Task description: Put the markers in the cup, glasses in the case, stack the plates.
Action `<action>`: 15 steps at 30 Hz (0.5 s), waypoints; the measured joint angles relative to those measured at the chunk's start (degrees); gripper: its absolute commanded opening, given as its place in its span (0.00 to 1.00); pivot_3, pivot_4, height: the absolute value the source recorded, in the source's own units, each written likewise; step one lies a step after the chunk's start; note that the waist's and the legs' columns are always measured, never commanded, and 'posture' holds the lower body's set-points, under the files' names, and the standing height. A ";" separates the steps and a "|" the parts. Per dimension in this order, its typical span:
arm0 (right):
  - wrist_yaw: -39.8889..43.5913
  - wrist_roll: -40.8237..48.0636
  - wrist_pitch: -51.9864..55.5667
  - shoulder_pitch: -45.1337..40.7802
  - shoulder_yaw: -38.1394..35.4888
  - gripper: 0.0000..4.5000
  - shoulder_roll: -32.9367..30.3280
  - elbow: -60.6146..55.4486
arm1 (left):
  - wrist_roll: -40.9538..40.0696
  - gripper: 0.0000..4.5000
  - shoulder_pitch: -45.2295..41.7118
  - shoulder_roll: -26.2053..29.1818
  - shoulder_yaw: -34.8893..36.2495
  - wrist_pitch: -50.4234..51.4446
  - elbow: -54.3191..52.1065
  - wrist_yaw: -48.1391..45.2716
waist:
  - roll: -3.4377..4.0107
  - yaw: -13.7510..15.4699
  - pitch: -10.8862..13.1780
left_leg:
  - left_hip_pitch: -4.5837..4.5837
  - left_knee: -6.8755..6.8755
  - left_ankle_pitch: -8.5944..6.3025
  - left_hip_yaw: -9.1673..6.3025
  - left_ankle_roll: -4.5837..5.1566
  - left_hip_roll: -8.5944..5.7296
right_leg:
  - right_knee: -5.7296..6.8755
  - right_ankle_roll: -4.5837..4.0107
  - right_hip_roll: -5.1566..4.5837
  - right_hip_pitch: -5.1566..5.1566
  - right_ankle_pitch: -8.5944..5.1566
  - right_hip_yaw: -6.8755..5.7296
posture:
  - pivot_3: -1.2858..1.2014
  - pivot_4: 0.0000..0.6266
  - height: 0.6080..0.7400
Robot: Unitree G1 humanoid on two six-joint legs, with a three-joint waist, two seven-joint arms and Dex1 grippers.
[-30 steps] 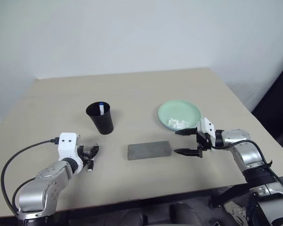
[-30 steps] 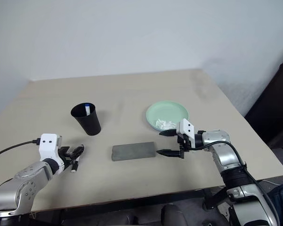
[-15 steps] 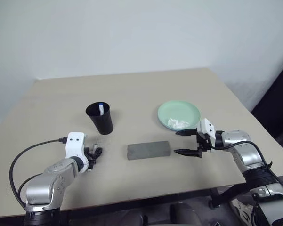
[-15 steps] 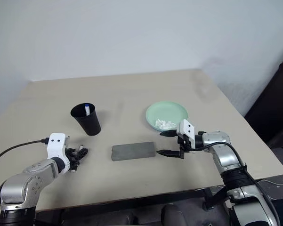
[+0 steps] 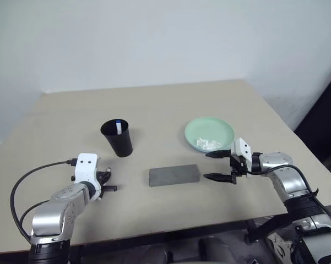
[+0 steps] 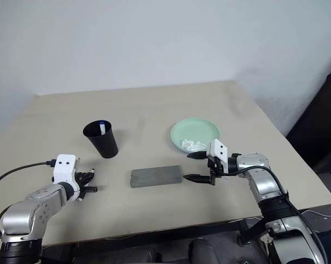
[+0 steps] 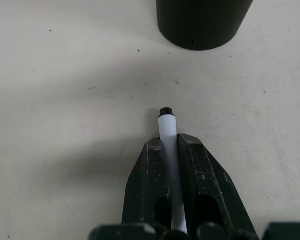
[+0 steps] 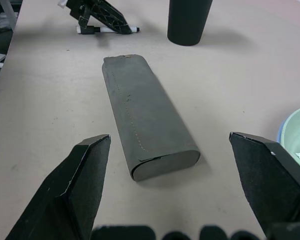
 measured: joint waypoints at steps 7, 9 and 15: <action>-0.04 -0.04 -0.23 -0.02 0.01 0.92 0.26 0.01 | -4.46 0.01 -2.23 1.84 -6.82 -8.64 -6.67 -15.35 | -0.04 -0.01 0.02 | -0.07 -0.06 -0.03 0.01 0.04 -0.02 | -0.11 0.00 -0.01 -0.04 0.00 0.01 | 0.52 0.00 1.00; -0.05 -0.10 -0.27 -0.03 0.03 0.92 0.38 0.01 | -4.04 0.01 -4.16 1.88 -8.28 -13.50 -6.77 -17.62 | -0.04 0.00 0.02 | -0.06 -0.09 -0.02 0.01 0.03 -0.01 | -0.11 -0.01 -0.01 -0.06 0.00 0.01 | 0.52 0.00 1.00; -0.46 -0.28 -0.27 -0.56 0.01 0.92 1.03 -0.09 | -1.25 0.01 -14.96 -4.41 -8.09 -26.90 1.03 -15.22 | -0.06 0.08 0.02 | -0.04 -0.10 0.04 0.00 -0.03 -0.03 | -0.11 0.00 0.00 0.00 0.01 0.01 | 0.52 0.00 1.00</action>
